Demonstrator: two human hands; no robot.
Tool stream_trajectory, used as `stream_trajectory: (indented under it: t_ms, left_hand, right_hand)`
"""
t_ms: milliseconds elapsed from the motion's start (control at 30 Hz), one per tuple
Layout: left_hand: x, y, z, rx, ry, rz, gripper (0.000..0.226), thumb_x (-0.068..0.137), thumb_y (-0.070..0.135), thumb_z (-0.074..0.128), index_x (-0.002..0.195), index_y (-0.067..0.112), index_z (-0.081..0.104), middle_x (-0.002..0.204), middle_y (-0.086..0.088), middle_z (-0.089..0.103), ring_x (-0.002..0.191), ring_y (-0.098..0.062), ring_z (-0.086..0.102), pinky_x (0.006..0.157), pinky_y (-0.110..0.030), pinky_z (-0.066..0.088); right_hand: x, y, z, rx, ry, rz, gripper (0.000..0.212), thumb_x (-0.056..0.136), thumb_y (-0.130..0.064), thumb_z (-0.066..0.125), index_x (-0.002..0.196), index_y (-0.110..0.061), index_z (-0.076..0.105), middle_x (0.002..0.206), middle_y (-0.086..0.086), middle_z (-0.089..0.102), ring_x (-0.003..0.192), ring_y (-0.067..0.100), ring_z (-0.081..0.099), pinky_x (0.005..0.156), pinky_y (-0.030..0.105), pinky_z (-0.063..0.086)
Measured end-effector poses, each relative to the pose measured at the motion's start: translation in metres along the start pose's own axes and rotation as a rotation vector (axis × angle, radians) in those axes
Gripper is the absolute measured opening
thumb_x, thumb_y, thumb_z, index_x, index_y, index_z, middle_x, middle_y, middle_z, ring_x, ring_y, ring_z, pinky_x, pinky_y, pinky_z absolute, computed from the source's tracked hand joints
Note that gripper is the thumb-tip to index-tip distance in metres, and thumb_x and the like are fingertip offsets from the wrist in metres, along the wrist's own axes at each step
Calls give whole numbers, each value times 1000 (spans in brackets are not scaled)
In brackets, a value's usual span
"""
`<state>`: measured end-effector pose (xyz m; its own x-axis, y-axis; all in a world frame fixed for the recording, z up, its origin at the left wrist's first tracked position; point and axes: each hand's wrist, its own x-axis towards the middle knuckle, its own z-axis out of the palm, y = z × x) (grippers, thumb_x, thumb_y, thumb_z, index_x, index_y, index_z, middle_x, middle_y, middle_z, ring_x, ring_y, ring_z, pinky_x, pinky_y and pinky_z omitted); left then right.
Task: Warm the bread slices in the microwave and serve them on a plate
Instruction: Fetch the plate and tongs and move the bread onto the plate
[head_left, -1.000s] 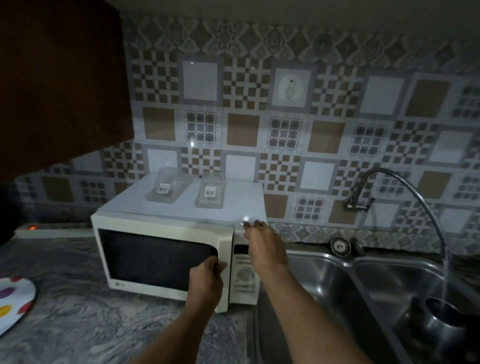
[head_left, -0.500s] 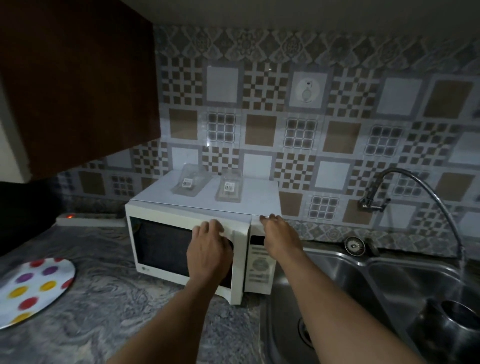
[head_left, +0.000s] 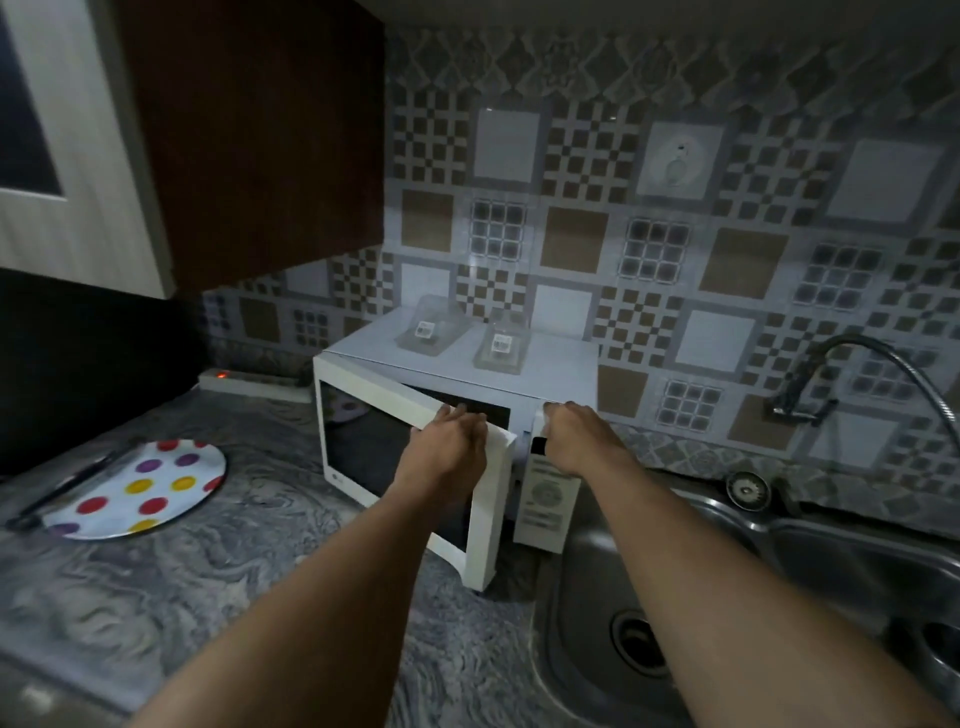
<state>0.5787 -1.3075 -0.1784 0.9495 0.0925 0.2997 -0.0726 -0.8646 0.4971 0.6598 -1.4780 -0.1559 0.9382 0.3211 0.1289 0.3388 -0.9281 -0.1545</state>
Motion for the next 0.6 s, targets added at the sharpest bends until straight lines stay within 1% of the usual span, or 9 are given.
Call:
stream_trajectory:
  t_ms: [33, 67, 133, 200, 333, 433, 500, 533, 600]
  left_hand:
    - [-8, 1, -5, -15, 26, -3, 40, 106, 30, 30, 126, 20, 62, 140, -6, 55, 133, -26, 47, 108, -43, 39]
    - [-15, 0, -10, -10, 52, -25, 37, 105, 29, 32, 118, 19, 64, 127, -7, 62, 119, -27, 57, 96, -38, 46]
    - [-24, -3, -20, 55, 104, -85, 31, 101, 31, 37, 107, 21, 66, 107, -8, 67, 96, -28, 64, 76, -33, 48]
    - [-31, -11, -31, 94, 122, -148, 26, 94, 32, 44, 102, 24, 67, 97, -6, 70, 88, -27, 65, 75, -33, 52]
    - [-47, -24, -59, 104, 139, -228, 23, 83, 33, 48, 90, 27, 69, 83, 1, 70, 76, -21, 65, 73, -35, 59]
    - [-53, -37, -73, 144, 156, -313, 19, 88, 30, 52, 87, 22, 69, 85, -3, 70, 79, -25, 65, 72, -36, 57]
    - [-56, -46, -80, 178, 148, -360, 18, 90, 30, 55, 92, 21, 71, 87, -3, 71, 81, -24, 66, 74, -38, 58]
    - [-57, -49, -84, 180, 137, -377, 19, 91, 31, 56, 94, 21, 71, 86, -2, 70, 80, -21, 66, 72, -37, 57]
    - [-60, -56, -94, 202, 123, -402, 21, 94, 33, 54, 93, 22, 72, 83, 2, 67, 71, -14, 60, 60, -31, 50]
  right_hand:
    - [0, -5, -1, -4, -8, -9, 29, 92, -9, 48, 120, -9, 55, 123, 16, 58, 114, 36, 53, 95, 48, 46]
    - [1, -11, -2, 0, -21, -15, 28, 93, -12, 49, 120, -11, 55, 124, 14, 59, 115, 35, 52, 99, 50, 44]
    - [3, -24, -2, 22, -49, -21, 27, 94, -17, 50, 121, -14, 56, 128, 11, 58, 121, 34, 50, 107, 54, 35]
    - [8, -38, 1, 37, -60, -53, 31, 95, -16, 49, 126, -14, 55, 131, 11, 57, 124, 33, 49, 111, 57, 29]
    - [25, -80, 12, 32, -14, -205, 40, 97, -13, 45, 137, -11, 48, 136, 16, 52, 128, 36, 46, 109, 57, 32]
    - [39, -121, 17, 69, -28, -347, 45, 99, -16, 44, 145, -12, 42, 141, 16, 50, 130, 35, 44, 108, 56, 35]
    - [49, -146, 21, 106, -40, -444, 44, 101, -20, 44, 144, -13, 42, 141, 15, 51, 128, 35, 47, 106, 54, 38]
    - [51, -157, 21, 130, -49, -482, 42, 101, -21, 43, 143, -14, 44, 140, 15, 52, 127, 35, 49, 105, 53, 39]
    - [56, -180, 23, 155, -99, -574, 41, 103, -22, 37, 143, -13, 45, 141, 15, 52, 126, 37, 49, 105, 51, 40]
